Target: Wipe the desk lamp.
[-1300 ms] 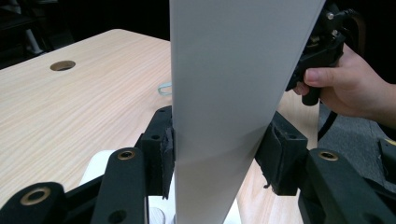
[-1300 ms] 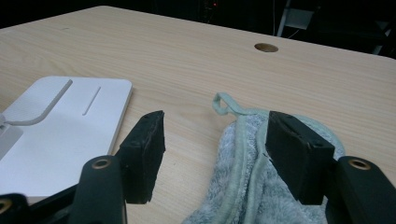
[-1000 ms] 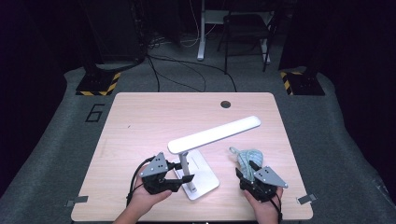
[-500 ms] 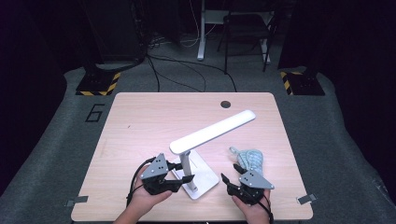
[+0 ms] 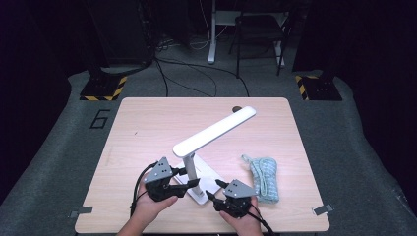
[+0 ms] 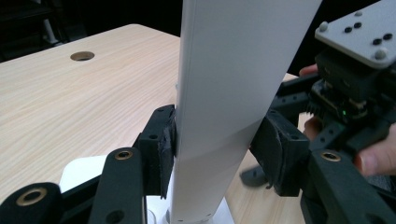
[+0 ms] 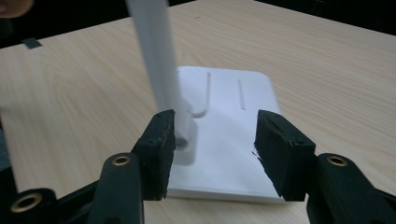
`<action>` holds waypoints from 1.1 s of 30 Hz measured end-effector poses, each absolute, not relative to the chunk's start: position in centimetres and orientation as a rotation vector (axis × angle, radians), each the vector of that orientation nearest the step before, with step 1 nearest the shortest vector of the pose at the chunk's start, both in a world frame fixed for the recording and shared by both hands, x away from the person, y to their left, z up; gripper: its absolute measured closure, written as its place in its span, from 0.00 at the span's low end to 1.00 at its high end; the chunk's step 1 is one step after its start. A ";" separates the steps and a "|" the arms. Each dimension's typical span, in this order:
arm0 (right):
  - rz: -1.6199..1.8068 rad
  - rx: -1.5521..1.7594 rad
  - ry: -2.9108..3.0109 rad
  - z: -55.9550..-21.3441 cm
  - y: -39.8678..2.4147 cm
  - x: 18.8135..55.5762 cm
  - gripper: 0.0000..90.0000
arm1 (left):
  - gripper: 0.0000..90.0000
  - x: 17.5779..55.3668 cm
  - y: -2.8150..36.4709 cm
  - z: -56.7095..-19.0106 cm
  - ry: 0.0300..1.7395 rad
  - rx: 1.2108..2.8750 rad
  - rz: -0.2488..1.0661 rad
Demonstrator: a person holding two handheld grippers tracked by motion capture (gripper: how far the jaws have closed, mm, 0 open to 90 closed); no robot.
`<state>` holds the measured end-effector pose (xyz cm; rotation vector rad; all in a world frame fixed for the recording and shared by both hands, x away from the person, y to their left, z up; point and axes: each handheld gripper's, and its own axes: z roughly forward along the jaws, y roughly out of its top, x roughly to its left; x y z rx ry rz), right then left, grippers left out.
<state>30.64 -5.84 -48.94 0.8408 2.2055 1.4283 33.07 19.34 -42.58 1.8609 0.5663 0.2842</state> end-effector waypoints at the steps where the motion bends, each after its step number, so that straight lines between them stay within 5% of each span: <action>1: 1.448 0.840 2.219 -49.0 -5.4 30.6 0.54 | 0.56 33.1 19.4 -42.5 0.562 1.868 0.273; 9: 1.510 0.861 2.278 -49.3 -3.6 31.0 0.78 | 0.53 33.2 19.6 -42.6 0.542 1.862 0.232; 21: 1.489 0.823 2.318 -49.4 -3.6 31.1 0.87 | 0.53 33.1 19.5 -42.6 0.520 1.870 0.225; 33: 1.467 0.830 2.325 -49.3 -4.0 31.5 0.86 | 0.55 32.9 19.4 -42.6 0.515 1.869 0.220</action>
